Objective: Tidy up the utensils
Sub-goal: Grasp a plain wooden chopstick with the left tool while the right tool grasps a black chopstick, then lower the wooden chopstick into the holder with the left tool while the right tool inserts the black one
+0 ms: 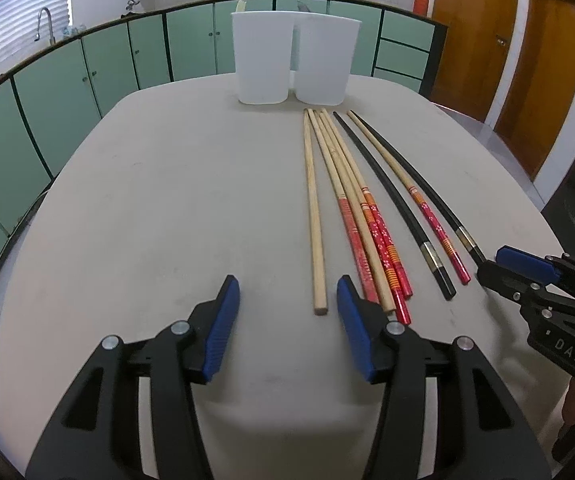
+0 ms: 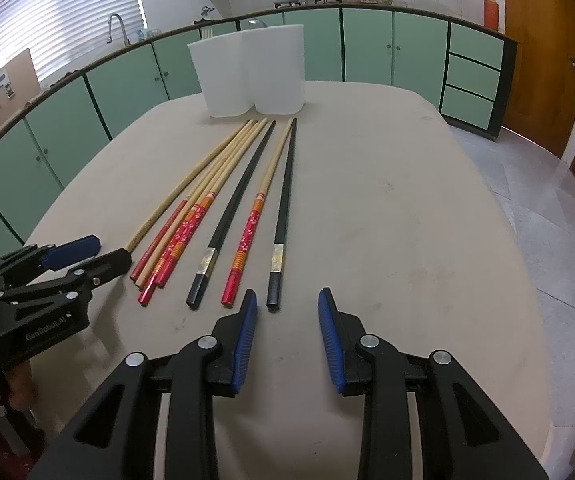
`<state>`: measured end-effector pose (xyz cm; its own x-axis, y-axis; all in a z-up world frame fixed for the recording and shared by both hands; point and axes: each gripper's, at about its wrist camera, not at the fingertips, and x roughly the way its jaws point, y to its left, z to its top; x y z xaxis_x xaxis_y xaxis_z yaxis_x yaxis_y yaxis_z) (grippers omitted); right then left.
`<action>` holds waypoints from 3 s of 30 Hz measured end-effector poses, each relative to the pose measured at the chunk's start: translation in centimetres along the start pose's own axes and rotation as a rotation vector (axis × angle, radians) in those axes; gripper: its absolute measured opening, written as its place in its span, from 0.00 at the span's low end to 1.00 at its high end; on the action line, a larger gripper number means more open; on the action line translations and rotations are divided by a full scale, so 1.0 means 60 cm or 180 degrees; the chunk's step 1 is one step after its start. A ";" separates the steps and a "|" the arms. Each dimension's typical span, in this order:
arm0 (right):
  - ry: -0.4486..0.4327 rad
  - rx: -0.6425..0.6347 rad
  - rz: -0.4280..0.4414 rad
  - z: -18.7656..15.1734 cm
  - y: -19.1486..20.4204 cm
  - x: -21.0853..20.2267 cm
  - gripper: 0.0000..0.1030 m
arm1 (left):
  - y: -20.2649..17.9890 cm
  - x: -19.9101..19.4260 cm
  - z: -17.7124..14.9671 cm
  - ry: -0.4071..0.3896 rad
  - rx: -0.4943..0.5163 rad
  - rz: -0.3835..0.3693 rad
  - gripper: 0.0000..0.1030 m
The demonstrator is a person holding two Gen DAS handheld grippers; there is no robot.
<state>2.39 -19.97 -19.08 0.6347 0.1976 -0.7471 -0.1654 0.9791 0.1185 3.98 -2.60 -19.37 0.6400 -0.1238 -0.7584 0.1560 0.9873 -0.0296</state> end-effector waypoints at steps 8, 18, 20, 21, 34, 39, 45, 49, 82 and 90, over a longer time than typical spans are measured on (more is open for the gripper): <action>-0.0014 -0.0039 0.0031 0.004 0.006 0.006 0.06 | -0.004 0.003 0.002 -0.0004 0.0006 -0.0090 0.06; -0.0145 -0.0005 0.0062 0.021 0.001 -0.022 0.06 | -0.005 -0.036 0.020 -0.0242 0.0041 -0.0089 0.06; -0.0208 -0.0022 0.0063 0.031 0.001 -0.035 0.06 | -0.006 -0.052 0.028 -0.0340 0.0066 -0.0063 0.06; -0.0245 -0.0031 0.0059 0.037 0.001 -0.043 0.06 | -0.008 -0.063 0.033 -0.0412 0.0089 -0.0046 0.06; -0.0780 -0.0035 0.0055 0.113 -0.005 -0.127 0.06 | 0.002 -0.152 0.104 -0.0954 0.0032 -0.0065 0.06; -0.0977 -0.0085 0.0129 0.147 -0.005 -0.159 0.06 | 0.001 -0.182 0.132 -0.1139 0.0055 -0.0103 0.06; -0.1093 -0.0069 0.0279 0.207 -0.018 -0.185 0.06 | 0.004 -0.209 0.174 -0.1261 0.0087 -0.0201 0.06; -0.1122 -0.0048 0.0376 0.255 -0.030 -0.192 0.06 | 0.006 -0.217 0.204 -0.1289 0.0101 -0.0283 0.06; -0.1782 -0.0340 0.0331 0.602 -0.001 -0.101 0.06 | 0.023 -0.132 0.520 -0.1955 0.0061 -0.0030 0.06; -0.1322 -0.0196 0.0396 0.570 -0.016 0.003 0.06 | 0.042 -0.027 0.504 -0.1492 0.0001 -0.0018 0.06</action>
<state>28.46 -19.23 3.06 0.8548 0.3288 -0.4016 -0.2964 0.9444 0.1423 26.09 -2.91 1.45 0.9100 -0.1608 -0.3821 0.1606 0.9865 -0.0327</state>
